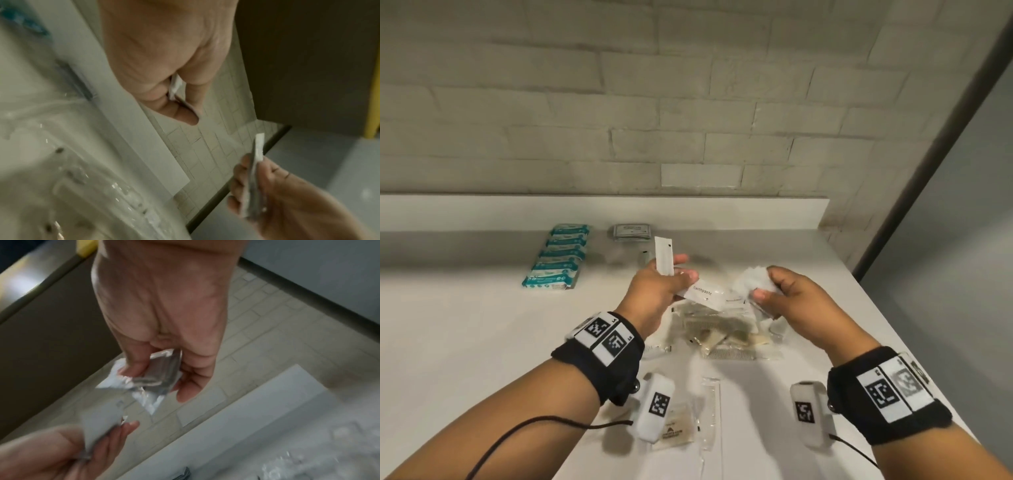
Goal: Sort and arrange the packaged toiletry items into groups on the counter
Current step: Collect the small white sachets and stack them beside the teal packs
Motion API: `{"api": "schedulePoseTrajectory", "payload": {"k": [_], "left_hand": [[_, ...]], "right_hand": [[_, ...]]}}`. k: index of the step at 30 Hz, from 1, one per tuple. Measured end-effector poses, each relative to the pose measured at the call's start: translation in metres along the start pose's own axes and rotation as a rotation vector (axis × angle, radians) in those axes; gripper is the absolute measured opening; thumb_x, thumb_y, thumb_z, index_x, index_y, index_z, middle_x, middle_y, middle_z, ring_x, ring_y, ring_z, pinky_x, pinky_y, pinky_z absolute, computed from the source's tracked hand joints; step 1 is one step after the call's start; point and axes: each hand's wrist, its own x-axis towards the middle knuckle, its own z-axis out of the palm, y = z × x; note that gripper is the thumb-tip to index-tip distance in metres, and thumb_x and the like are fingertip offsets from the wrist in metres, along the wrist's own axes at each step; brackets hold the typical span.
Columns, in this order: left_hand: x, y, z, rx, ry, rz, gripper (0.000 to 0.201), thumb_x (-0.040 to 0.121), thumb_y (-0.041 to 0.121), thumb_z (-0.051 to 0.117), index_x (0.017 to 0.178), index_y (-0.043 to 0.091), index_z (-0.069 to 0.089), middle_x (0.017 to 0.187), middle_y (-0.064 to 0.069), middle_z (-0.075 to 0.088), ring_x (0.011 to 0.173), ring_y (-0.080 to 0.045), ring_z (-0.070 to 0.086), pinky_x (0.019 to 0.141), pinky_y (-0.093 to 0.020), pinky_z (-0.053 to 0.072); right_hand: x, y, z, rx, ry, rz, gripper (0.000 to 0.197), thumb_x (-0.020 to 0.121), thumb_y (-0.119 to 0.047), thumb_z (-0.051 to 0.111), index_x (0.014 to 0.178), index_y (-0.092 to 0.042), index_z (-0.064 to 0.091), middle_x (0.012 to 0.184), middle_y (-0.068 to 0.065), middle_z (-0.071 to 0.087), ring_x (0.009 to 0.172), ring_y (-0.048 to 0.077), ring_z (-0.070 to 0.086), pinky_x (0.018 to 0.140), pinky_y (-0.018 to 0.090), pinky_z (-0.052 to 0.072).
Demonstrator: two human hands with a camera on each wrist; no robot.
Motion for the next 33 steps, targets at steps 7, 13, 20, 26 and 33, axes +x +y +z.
{"api": "schedulePoseTrajectory", "payload": {"k": [7,13,20,26,33], "left_hand": [[-0.002,-0.004,0.015,0.131,0.004,0.136,0.034,0.08,-0.003,0.071,0.108,0.016,0.063,0.079,-0.003,0.068,0.069,-0.017,0.062,0.066,-0.028,0.049],[-0.008,0.002,0.013,0.083,-0.019,0.06,0.056,0.096,0.058,0.032,0.106,0.015,0.067,0.07,0.001,0.063,0.055,-0.015,0.057,0.05,-0.028,0.042],[-0.003,0.007,-0.01,0.256,-0.135,0.026,0.022,0.093,0.001,0.054,0.103,0.021,0.057,0.084,0.002,0.056,0.054,-0.005,0.045,0.053,-0.021,0.035],[-0.005,0.012,-0.009,0.567,-0.069,0.141,0.027,0.078,0.013,0.077,0.097,0.024,0.062,0.064,0.015,0.057,0.052,-0.004,0.047,0.051,-0.017,0.04],[-0.014,0.023,0.021,0.141,-0.127,0.182,0.04,0.094,0.049,0.049,0.118,0.018,0.058,0.091,-0.009,0.066,0.077,-0.018,0.062,0.065,-0.029,0.049]], "right_hand": [[0.006,-0.013,0.021,0.011,-0.13,0.051,0.02,0.097,-0.022,0.055,0.117,-0.019,0.058,0.103,0.005,0.071,0.09,0.021,0.069,0.077,0.035,0.054],[0.008,-0.008,0.046,-0.027,-0.04,0.098,0.035,0.094,-0.018,0.058,0.125,-0.028,0.045,0.104,-0.003,0.061,0.064,0.008,0.061,0.049,0.024,0.049],[0.007,-0.005,0.019,-0.005,0.119,0.108,0.017,0.095,-0.02,0.056,0.112,-0.018,0.057,0.089,0.005,0.066,0.069,0.017,0.063,0.054,0.023,0.049],[0.013,-0.028,0.009,-0.084,-0.015,-0.005,0.014,0.094,-0.015,0.057,0.106,-0.022,0.061,0.091,-0.006,0.067,0.08,0.008,0.062,0.075,0.025,0.047],[0.013,-0.03,0.05,0.267,-0.004,0.051,0.049,0.097,-0.013,0.053,0.14,-0.019,0.03,0.1,0.006,0.063,0.078,0.021,0.064,0.062,0.041,0.056]]}}
